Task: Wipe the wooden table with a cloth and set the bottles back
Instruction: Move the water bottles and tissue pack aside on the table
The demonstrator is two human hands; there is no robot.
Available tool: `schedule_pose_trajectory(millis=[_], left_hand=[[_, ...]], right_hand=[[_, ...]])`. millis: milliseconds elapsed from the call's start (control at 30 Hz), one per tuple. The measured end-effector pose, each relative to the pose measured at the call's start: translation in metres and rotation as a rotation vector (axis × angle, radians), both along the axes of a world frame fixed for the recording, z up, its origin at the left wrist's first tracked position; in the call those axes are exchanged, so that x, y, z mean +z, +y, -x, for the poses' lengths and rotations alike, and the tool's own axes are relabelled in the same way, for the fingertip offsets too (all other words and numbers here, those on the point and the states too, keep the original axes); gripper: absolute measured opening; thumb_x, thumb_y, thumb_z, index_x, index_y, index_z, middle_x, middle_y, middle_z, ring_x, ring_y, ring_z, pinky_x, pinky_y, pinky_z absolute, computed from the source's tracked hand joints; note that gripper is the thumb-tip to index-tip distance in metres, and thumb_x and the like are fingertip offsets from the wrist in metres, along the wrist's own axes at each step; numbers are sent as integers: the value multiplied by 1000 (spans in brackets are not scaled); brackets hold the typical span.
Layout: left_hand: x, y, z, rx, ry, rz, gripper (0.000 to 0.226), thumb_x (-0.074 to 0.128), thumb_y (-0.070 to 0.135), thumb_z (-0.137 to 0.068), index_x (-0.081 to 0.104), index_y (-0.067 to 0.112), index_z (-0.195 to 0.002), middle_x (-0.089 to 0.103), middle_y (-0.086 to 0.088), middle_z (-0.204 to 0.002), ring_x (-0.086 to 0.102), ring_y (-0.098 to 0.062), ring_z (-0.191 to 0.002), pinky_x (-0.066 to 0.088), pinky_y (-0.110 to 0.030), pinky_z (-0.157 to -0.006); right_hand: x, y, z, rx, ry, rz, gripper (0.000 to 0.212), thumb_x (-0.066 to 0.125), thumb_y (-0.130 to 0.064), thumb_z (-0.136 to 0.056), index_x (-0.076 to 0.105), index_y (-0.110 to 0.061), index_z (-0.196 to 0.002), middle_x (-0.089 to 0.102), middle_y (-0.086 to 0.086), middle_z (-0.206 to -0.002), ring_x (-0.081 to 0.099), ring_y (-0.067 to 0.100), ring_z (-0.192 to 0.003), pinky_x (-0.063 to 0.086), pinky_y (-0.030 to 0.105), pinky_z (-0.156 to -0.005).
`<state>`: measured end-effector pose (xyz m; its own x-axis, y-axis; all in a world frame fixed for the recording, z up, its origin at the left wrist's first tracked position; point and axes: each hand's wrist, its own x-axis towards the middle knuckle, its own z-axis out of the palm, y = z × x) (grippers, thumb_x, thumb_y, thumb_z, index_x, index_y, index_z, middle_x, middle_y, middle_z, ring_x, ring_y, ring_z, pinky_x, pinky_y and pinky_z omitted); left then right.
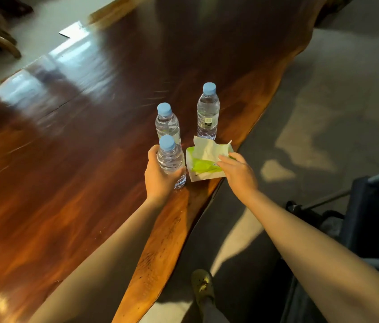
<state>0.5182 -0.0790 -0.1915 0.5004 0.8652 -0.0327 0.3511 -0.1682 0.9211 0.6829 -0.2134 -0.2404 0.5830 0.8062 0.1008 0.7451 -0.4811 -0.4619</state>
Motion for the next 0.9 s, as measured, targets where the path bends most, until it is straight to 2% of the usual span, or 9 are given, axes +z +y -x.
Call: schedule_pose_trajectory(millis=[133, 233, 300, 367, 500, 600, 700, 800, 900], left_hand=[[-5, 3, -8, 14, -2, 3, 77, 81, 17, -67, 36, 26, -128, 54, 17, -106, 56, -1, -91, 40, 5, -66], [-6, 8, -12, 19, 12, -4, 77, 82, 19, -67, 36, 28, -128, 55, 17, -107, 57, 0, -90, 42, 3, -65], [-8, 12, -12, 18, 23, -5, 79, 81, 19, -68, 34, 27, -130, 55, 12, -114, 57, -5, -99, 44, -6, -75], [-11, 13, -11, 11, 26, -4, 80, 81, 20, -69, 32, 26, -132, 55, 9, -120, 57, -10, -106, 46, -22, -86], [-15, 12, -10, -6, 25, -15, 81, 80, 22, -70, 29, 30, -133, 52, 12, -122, 55, -12, -111, 47, -30, -94], [-16, 11, -10, -16, 16, 7, 85, 80, 24, -70, 25, 35, -135, 50, 12, -128, 54, -14, -117, 46, -39, -101], [-15, 10, -8, -31, 17, 22, 91, 79, 28, -70, 19, 38, -138, 46, 7, -140, 50, -16, -123, 45, -43, -103], [-14, 10, -5, -45, 29, 37, 94, 78, 29, -71, 15, 37, -140, 42, 4, -145, 48, -16, -126, 44, -42, -104], [-12, 12, 0, -63, 64, 33, 95, 78, 32, -71, 15, 33, -142, 43, 4, -145, 48, -15, -126, 44, -36, -103]], right_hand=[[-7, 5, -3, -50, 58, -23, 27, 58, -9, -88, 69, -14, -112, 55, 14, -133, 58, 29, -114, 51, 38, -87], [-16, 10, -8, -21, 43, 16, 29, 54, -12, -91, 66, -16, -117, 51, 10, -137, 53, 26, -120, 49, 37, -91], [-22, 12, -10, -24, 73, 50, 32, 47, -18, -95, 61, -19, -124, 47, 4, -142, 45, 19, -128, 44, 31, -97], [-26, 15, -13, -9, 73, 76, 34, 44, -21, -96, 59, -21, -127, 45, 0, -144, 40, 16, -132, 40, 28, -100], [-29, 16, -13, 12, 53, 114, 35, 42, -23, -97, 58, -21, -128, 44, -1, -145, 37, 15, -134, 39, 26, -100], [-27, 14, -11, 67, -13, 100, 31, 48, -14, -94, 62, -13, -122, 50, 4, -141, 38, 22, -134, 42, 33, -102], [-22, 13, -10, 131, -52, 65, 31, 62, -6, -85, 63, -3, -116, 56, 14, -133, 43, 32, -129, 38, 39, -108], [-17, 11, -8, 132, -55, 79, 46, 72, -17, -78, 59, 0, -118, 54, 18, -133, 43, 36, -128, 32, 46, -109], [-11, 10, -7, 124, -17, 154, 62, 68, -35, -81, 48, -6, -132, 41, 15, -145, 30, 34, -137, 20, 55, -113]])
